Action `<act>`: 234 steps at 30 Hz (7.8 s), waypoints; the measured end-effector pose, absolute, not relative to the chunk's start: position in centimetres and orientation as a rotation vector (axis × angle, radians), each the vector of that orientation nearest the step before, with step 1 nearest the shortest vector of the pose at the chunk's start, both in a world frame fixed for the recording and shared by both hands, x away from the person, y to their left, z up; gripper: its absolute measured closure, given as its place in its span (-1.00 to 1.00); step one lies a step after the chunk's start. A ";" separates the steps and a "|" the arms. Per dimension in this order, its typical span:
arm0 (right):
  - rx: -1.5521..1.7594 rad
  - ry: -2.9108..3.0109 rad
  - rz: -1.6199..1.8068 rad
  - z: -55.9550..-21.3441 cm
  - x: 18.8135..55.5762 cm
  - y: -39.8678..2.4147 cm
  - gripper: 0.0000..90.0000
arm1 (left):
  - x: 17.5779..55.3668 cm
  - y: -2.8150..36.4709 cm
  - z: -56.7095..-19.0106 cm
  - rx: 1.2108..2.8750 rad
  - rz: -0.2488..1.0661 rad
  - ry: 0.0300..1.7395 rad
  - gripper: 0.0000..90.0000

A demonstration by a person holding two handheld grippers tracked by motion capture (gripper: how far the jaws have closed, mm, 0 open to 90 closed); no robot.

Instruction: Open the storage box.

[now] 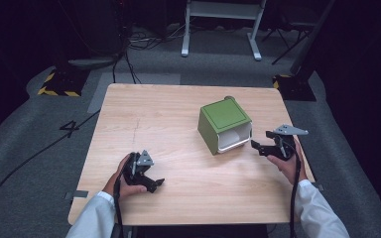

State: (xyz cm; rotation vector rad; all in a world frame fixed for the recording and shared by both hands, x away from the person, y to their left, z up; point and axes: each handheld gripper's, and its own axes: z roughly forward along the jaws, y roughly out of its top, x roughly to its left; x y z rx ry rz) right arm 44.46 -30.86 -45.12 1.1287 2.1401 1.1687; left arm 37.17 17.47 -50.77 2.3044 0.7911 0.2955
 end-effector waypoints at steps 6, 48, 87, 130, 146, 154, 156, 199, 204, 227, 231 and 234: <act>1.110 2.134 1.190 -44.3 45.0 -29.5 -0.55 | 37.1 17.4 -50.8 2.301 0.293 0.803 -1.00; 1.139 2.261 1.021 -46.9 46.9 -27.5 0.51 | 37.1 17.5 -50.8 2.299 0.296 0.804 -1.00; 1.099 2.253 0.989 -45.7 42.6 -29.9 0.68 | 37.1 17.5 -50.8 2.300 0.296 0.804 -1.00; 1.080 2.279 1.046 -45.8 38.4 -33.3 0.87 | 37.1 17.5 -50.8 2.300 0.296 0.804 -1.00; 1.071 2.284 1.047 -46.0 37.6 -33.7 0.82 | 37.0 17.5 -50.8 2.299 0.296 0.805 -1.00; 1.066 2.291 1.044 -46.0 37.5 -33.8 0.62 | 37.1 17.5 -50.8 2.299 0.296 0.804 -1.00; 1.077 2.287 1.039 -46.1 37.5 -33.8 0.53 | 37.0 17.5 -50.8 2.299 0.296 0.805 -1.00; 1.078 2.327 1.002 -49.1 34.6 -38.7 -0.54 | 37.1 17.5 -50.8 2.299 0.296 0.804 -1.00; 1.117 2.312 1.000 -49.8 34.6 -39.4 -0.54 | 37.1 17.5 -50.8 2.299 0.296 0.804 -1.00; 1.225 2.229 1.008 -50.7 33.9 -41.1 -0.53 | 37.0 17.5 -50.8 2.298 0.293 0.805 -1.00; 1.226 2.228 1.007 -50.8 33.9 -41.1 -0.53 | 37.0 17.5 -50.8 2.299 0.295 0.805 -1.00; 1.231 2.224 1.006 -50.8 33.9 -41.1 -0.53 | 37.0 17.5 -50.8 2.298 0.295 0.805 -1.00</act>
